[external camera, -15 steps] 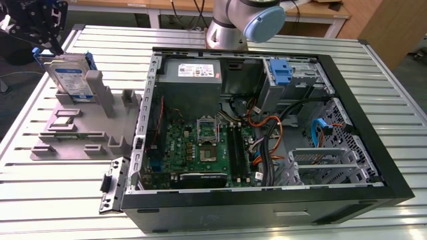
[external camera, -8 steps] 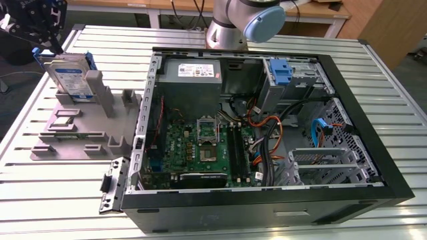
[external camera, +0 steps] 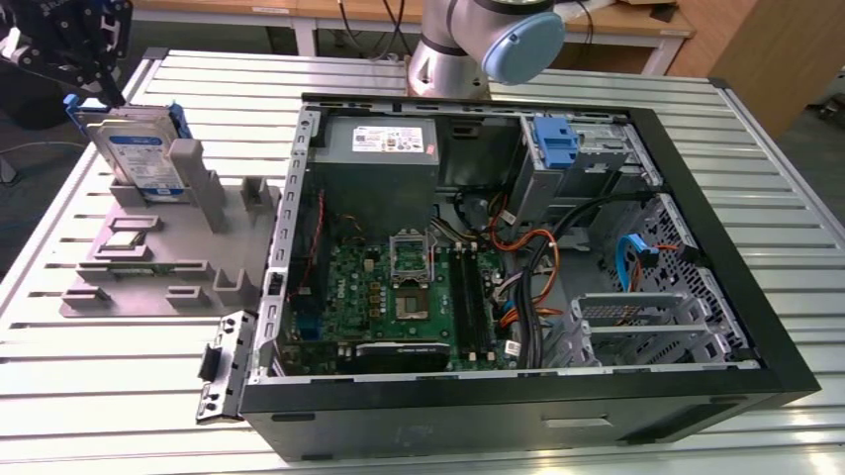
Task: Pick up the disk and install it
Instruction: 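Pick up the disk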
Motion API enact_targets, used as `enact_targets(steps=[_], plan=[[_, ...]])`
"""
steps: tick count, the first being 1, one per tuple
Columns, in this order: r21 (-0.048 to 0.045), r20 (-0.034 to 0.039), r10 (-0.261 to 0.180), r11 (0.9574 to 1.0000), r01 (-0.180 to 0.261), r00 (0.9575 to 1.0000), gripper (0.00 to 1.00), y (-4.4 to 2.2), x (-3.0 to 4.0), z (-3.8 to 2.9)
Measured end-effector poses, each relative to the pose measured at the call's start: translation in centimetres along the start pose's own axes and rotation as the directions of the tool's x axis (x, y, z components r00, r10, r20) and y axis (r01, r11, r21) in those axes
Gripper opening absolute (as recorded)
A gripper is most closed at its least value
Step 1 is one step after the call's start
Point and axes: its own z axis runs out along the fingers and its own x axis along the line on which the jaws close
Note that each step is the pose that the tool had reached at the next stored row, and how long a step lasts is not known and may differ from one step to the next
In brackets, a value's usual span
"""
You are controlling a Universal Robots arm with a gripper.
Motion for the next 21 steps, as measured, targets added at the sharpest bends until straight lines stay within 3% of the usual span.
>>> enact_targets(steps=[6,11,15,21], plan=[[-0.0039,-0.0023,-0.086,0.9963,0.086,0.9963,0.1,0.0,0.0,0.02],[-0.0071,-0.0044,-0.157,0.9875,0.157,0.9875,0.1,0.0,0.0,0.03],[-0.0097,-0.0054,-0.208,0.978,0.208,0.978,0.1,0.0,0.0,0.05],[-0.0107,-0.0062,-0.237,0.9715,0.237,0.9715,0.1,-0.08,-0.13,0.12]])
